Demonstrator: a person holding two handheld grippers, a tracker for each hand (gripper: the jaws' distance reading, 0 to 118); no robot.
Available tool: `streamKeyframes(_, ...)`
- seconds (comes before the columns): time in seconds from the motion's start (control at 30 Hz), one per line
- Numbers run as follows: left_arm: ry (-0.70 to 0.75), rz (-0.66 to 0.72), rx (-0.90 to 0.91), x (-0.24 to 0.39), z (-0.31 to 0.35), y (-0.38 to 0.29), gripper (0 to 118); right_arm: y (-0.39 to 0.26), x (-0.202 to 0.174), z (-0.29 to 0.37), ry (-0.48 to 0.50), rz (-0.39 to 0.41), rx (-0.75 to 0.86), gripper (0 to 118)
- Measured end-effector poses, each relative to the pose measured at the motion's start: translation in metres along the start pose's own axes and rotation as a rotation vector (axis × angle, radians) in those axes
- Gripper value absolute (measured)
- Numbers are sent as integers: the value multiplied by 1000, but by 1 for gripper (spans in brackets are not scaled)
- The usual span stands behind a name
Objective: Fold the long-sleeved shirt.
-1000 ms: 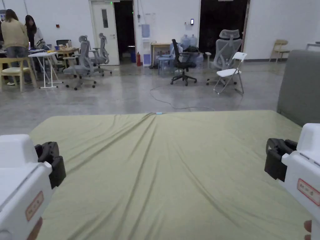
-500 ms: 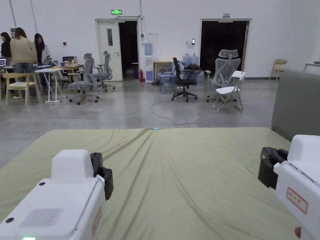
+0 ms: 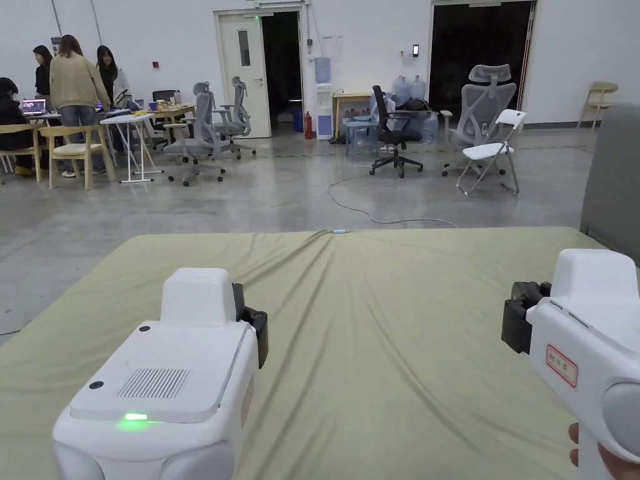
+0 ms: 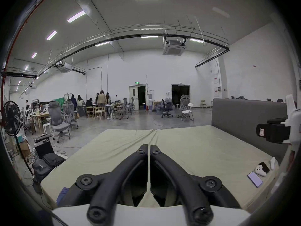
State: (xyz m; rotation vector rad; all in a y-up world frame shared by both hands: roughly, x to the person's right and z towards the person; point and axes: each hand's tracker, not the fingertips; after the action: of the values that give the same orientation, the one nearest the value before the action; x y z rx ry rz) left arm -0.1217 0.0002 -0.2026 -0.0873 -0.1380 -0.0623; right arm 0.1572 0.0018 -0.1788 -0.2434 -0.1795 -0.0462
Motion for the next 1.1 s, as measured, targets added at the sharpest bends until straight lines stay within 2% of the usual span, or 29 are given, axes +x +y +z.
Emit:
streamKeyframes(0.03,-3,-4,-3,0,0,0,5,0,0,-1,3,-3,0,4)
streamKeyframes(0.07,-8,-5,-6,0,-1,1,17,0,1,0,5,-7,1,4)
streamKeyframes(0.1,-21,-6,-11,0,-2,0,46,1,1,0,4,-13,-1,12)
streamKeyframes(0.13,-22,-6,-12,0,-5,0,104,1,2,-2,22,-37,12,48)
streamKeyframes(0.17,-9,-8,-16,2,-8,-1,117,-1,3,-4,35,-69,48,86)
streamKeyframes(0.2,-23,13,37,0,-5,-3,113,-4,5,-5,26,-96,56,118)
streamKeyframes(0.23,9,-20,31,-1,-7,-3,118,-1,3,2,68,-68,116,118)
streamKeyframes(0.27,6,-20,21,-1,-8,-3,118,1,2,4,30,-99,90,118)
streamKeyframes(0.37,-1,-23,33,4,0,0,118,-5,3,2,84,-54,72,118)
streamKeyframes(0.63,16,-16,24,4,0,1,118,-9,-11,2,53,-10,67,118)
streamKeyframes(0.77,26,-16,29,0,0,2,118,-14,-22,-2,-70,80,23,118)
streamKeyframes(0.9,29,-10,23,-2,0,2,118,-22,-30,-7,-163,126,1,118)
streamKeyframes(0.97,28,-8,23,-2,0,1,118,-23,-29,-8,-138,114,2,118)
streamKeyframes(1.03,30,-12,23,-2,0,1,118,-22,-24,-8,-79,53,-30,118)
streamKeyframes(1.1,30,-16,24,-2,0,1,118,-21,-21,-9,-63,26,-44,118)
